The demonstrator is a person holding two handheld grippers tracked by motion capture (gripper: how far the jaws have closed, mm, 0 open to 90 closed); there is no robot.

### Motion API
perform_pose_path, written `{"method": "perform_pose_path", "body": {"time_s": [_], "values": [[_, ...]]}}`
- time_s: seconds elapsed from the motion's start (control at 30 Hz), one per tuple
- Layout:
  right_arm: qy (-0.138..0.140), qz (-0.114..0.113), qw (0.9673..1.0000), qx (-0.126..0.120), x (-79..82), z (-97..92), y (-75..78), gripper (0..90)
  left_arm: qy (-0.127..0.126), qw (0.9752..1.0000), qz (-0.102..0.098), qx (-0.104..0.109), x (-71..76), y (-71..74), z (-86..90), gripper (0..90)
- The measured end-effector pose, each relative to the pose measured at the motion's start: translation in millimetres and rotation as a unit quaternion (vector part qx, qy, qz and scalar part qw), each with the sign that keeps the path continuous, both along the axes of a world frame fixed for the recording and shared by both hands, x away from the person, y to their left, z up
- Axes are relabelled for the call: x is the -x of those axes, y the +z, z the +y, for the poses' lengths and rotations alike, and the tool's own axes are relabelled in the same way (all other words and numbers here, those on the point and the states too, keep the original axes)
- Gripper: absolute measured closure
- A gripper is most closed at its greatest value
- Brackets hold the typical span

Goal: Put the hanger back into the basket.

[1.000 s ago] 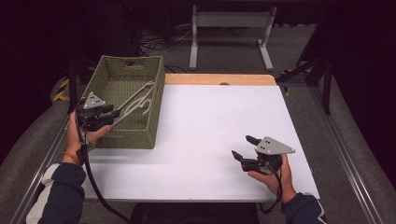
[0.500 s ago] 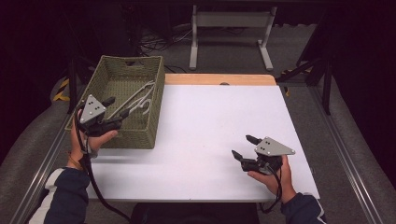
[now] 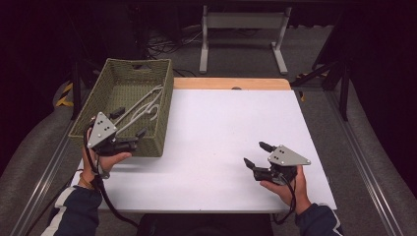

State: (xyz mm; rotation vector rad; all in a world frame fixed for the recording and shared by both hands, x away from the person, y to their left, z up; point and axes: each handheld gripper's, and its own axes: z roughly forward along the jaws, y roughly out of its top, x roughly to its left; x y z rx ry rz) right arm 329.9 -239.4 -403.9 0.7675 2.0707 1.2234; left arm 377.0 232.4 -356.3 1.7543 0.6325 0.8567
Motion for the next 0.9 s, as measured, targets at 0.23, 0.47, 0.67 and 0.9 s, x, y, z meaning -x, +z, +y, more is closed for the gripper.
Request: {"method": "perform_pose_path", "body": {"time_s": [0.23, 0.47, 0.67, 0.9], "values": [[0.002, -0.005, 1.0, -0.004, 1.4, 1.8, -0.7, 22.3, -0.022, 0.9997, -0.001, 0.012, 8.4, -5.7, -7.6, 7.6], [0.0, -0.008, 1.0, 0.005, 1.8, 3.9, -3.2, 19.6, -0.042, 0.999, -0.009, 0.015, 18.7, -9.7, -16.7, 6.7], [-0.001, -0.013, 0.9999, 0.009, 2.7, 5.7, -5.7, 18.7, -0.059, 0.9977, -0.011, 0.03, 28.3, -13.9, -24.0, 6.2], [-0.003, -0.015, 0.9998, 0.009, 3.4, 8.6, -9.0, 18.4, -0.077, 0.9967, -0.005, 0.025, 37.4, -27.6, -36.7, 6.3]]}}
